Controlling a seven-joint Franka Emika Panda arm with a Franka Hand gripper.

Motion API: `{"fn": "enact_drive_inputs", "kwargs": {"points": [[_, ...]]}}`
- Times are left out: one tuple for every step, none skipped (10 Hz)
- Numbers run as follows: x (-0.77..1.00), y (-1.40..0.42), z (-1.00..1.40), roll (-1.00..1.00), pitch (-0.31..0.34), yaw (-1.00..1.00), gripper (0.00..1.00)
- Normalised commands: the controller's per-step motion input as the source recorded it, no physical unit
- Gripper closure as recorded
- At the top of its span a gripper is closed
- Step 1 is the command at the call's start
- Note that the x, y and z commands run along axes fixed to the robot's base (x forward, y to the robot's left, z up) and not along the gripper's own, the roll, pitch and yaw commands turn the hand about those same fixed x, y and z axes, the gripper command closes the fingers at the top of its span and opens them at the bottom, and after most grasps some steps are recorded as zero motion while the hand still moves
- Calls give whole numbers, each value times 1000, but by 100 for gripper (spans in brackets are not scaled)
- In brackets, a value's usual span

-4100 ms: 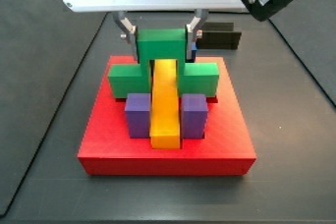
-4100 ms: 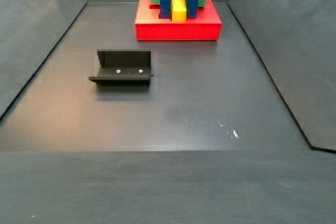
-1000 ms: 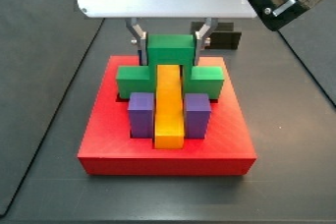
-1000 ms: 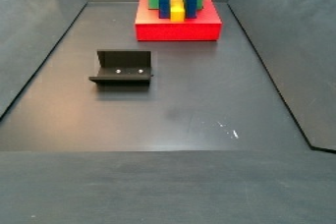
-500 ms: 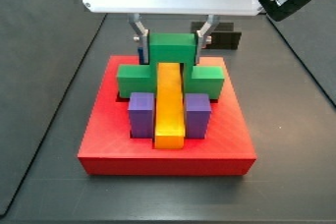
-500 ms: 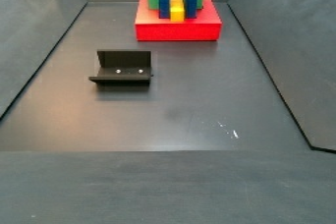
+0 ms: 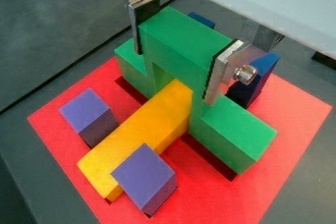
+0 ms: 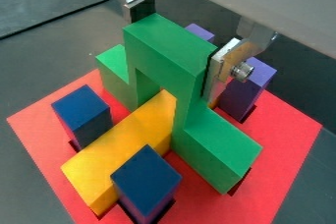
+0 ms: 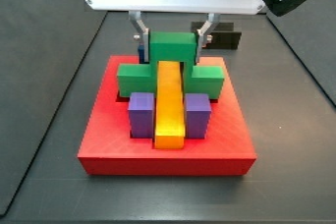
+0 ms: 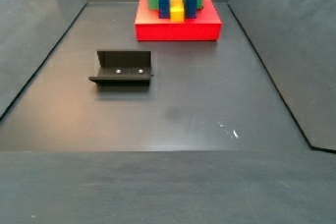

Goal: Pick up the green object. Move up. Place the green object on the fixture. Regrasp the green object. Move to above the board. Insert the green object.
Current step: Insert the green object.

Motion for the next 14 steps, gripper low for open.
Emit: {"fn": "enact_drive_inputs", "kwargs": {"points": [[-183,-60,0,-101,0,0,100],[-183,-106,0,-37,0,26,100],[-154,-114,3,-63,0,37,100],[-126,-100,0,-59,-7,71,100],[0,-46,0,0,0,0,100],[0,-20,-11,0,0,0,100],[46,0,-43,0,0,71,100],[0,0,0,0,0,94,100],[3,-74,0,0,0,0,100],[71,-154,0,0,0,0,100],[177,-143,0,0,0,0,100],[211,-83,0,1,0,-14,100],[71,0,0,56,0,0,100],[0,0,-91,74,0,0,100]]}}
